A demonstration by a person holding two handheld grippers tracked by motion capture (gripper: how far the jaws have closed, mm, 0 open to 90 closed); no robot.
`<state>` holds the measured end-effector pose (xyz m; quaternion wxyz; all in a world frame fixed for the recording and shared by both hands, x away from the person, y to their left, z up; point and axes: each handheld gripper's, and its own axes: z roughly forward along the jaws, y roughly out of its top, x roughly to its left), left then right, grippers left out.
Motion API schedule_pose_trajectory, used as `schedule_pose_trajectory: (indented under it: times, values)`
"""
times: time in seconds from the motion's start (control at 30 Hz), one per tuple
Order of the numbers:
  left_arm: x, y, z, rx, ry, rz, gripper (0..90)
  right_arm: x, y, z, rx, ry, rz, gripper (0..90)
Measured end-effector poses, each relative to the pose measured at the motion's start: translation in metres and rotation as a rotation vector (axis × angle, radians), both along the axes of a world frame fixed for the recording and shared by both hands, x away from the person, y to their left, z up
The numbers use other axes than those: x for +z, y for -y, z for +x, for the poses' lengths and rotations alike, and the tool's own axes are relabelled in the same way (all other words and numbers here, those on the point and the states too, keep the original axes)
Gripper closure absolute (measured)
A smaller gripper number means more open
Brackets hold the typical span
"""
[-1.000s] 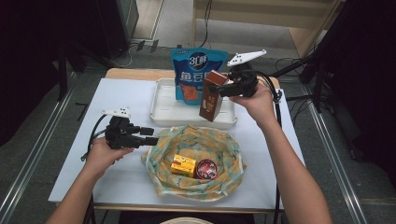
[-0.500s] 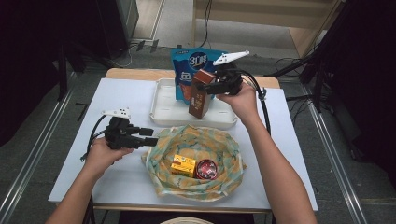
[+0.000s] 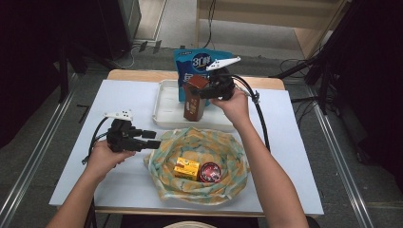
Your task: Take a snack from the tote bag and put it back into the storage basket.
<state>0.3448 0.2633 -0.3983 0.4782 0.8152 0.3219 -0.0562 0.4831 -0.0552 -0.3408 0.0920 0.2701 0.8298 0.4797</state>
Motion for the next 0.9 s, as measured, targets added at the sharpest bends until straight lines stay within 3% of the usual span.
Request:
schedule_pose_trajectory:
  times: [0.1, 0.27, 0.57, 0.9]
  values:
    - [0.0, 0.0, 0.0, 0.0, -0.001, 0.001, 41.9, -0.005, -0.001, -0.002, 0.009, 0.006, -0.015, 43.5]
    - [-0.001, 0.0, 0.0, -0.003, -0.003, 0.006, 42.0, -0.009, 0.006, -0.006, 0.013, 0.023, 0.01, 43.6]
    - [-0.001, 0.001, 0.001, -0.004, -0.003, 0.009, 42.0, -0.013, 0.026, -0.013, 0.005, 0.008, 0.023, 43.7]
    - [-0.002, 0.001, 0.001, -0.002, -0.004, 0.005, 42.0, -0.016, 0.043, -0.023, 0.011, 0.003, -0.001, 43.7]
